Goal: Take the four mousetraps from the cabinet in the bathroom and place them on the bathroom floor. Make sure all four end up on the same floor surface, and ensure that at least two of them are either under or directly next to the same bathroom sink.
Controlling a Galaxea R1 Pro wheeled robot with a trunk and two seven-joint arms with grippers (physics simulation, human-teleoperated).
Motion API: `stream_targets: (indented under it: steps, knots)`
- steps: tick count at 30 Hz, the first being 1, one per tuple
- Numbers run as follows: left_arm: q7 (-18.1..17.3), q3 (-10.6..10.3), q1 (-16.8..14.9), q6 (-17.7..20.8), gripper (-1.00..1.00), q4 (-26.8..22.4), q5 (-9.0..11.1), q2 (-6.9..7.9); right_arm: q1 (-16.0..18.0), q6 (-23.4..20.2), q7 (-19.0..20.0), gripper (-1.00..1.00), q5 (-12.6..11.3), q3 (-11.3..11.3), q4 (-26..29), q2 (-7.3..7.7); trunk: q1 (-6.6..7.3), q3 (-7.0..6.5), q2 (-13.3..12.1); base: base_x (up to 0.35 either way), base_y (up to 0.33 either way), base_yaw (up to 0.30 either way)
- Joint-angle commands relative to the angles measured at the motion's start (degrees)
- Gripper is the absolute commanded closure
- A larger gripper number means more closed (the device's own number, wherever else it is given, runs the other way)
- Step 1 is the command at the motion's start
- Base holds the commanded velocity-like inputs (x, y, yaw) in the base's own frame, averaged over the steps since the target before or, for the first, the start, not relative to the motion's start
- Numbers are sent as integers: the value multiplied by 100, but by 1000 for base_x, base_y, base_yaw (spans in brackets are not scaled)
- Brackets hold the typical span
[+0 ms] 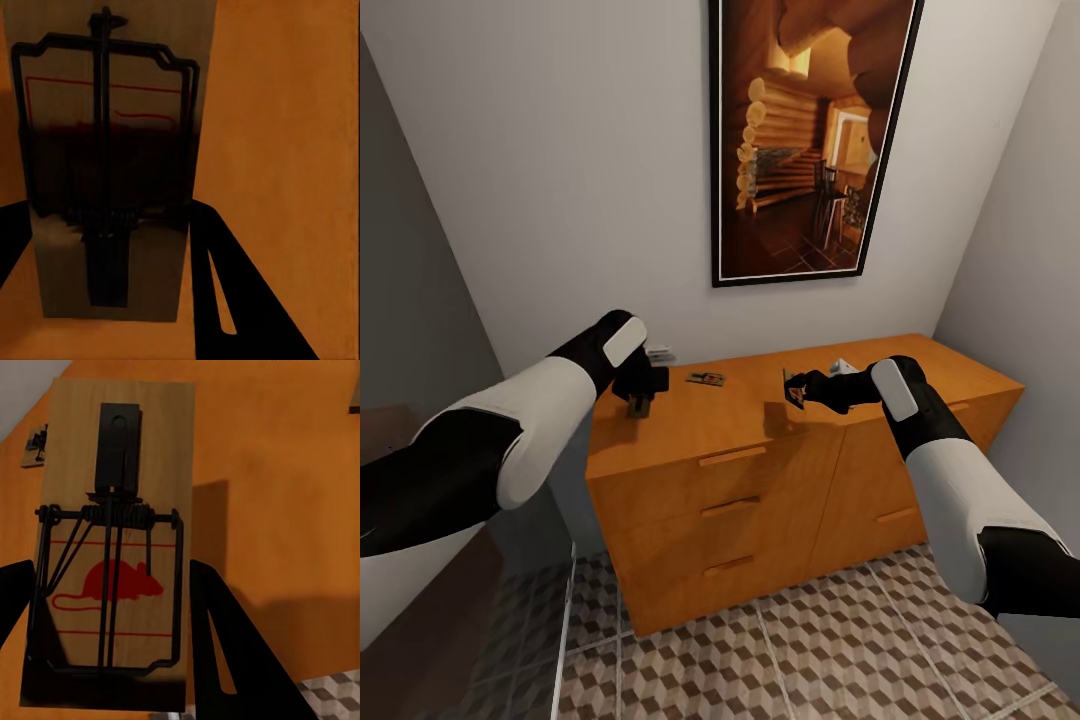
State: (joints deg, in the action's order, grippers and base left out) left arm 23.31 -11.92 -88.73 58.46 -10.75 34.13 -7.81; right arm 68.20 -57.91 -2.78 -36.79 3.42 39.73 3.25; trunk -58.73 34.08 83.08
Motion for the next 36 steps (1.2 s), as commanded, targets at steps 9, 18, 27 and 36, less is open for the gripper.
stream_targets:
  steps: [9,18,27,36]
  knots:
    - [-11,-3,-67,25,100,-75,-13,-71,0,1,-3,100,-18,1,-10,-6,0,0,0,-1,0,0]
    - [-37,34,128,-92,100,-116,111,-86,49,80,-42,100,135,-16,-204,253,0,0,0,20,-40,0]
    - [-37,40,205,-209,100,-165,551,-81,-243,172,21,100,461,-25,-237,549,0,0,0,152,-264,0]
    - [-37,41,207,-212,100,-172,568,-89,-483,175,23,100,188,-25,-231,591,0,0,0,-84,-75,0]
